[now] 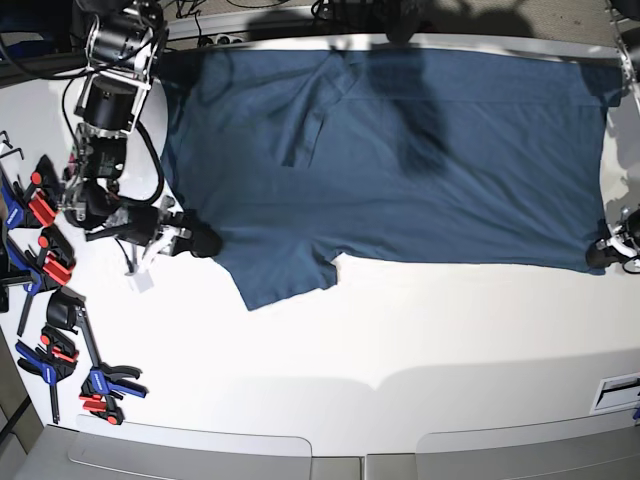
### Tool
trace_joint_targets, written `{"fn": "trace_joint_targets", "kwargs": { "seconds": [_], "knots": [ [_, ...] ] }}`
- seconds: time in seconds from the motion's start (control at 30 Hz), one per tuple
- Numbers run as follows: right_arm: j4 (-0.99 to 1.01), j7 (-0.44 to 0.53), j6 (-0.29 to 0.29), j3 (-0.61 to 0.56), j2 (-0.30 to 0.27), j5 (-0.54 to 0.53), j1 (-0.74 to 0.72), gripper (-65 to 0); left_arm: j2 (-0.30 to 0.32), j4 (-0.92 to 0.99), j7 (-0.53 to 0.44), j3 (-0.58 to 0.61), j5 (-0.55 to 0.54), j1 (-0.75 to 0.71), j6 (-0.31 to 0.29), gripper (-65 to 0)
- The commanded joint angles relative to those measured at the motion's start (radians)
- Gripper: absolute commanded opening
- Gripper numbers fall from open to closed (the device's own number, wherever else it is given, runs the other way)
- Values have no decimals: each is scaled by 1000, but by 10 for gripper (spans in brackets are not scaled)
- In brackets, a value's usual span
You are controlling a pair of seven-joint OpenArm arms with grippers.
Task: Fold the T-shirt properly
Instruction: 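Lift the hem with both grippers and fold it over toward the collar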
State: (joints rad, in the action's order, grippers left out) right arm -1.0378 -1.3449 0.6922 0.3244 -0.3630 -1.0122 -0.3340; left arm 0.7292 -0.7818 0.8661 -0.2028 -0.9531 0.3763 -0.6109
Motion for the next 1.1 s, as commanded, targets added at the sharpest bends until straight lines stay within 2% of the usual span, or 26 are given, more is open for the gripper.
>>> {"fn": "trace_joint_targets", "kwargs": {
  "seconds": [0.0, 0.17, 0.23, 0.3, 0.57, 0.8, 1.07],
  "knots": [
    [-38, 0, 6, 30, -16, -49, -18, -650, 31, -18, -13, -6, -26, 22, -12, -650],
    [-146, -33, 6, 149, -16, -122, 51, -650, 37, -18, 51, -6, -100, 22, -15, -650],
    [-183, -33, 6, 168, -16, -122, 96, -650, 36, -18, 75, -6, -130, 19, -51, -650],
    [-215, -33, 6, 170, -16, -123, 146, -650, 36, -18, 94, -6, -160, 18, -76, -650],
    [-321, -33, 6, 173, -14, -177, 320, -650, 41, -18, 113, -6, -210, -46, -87, -650],
    [-472, -33, 6, 174, -13, -171, 432, -650, 83, -18, 123, -21, -298, -148, -87, -650],
    [-525, -46, 6, 174, -14, -166, 506, -650, 87, -18, 317, -186, -454, -198, -87, -650]
  ]
}}
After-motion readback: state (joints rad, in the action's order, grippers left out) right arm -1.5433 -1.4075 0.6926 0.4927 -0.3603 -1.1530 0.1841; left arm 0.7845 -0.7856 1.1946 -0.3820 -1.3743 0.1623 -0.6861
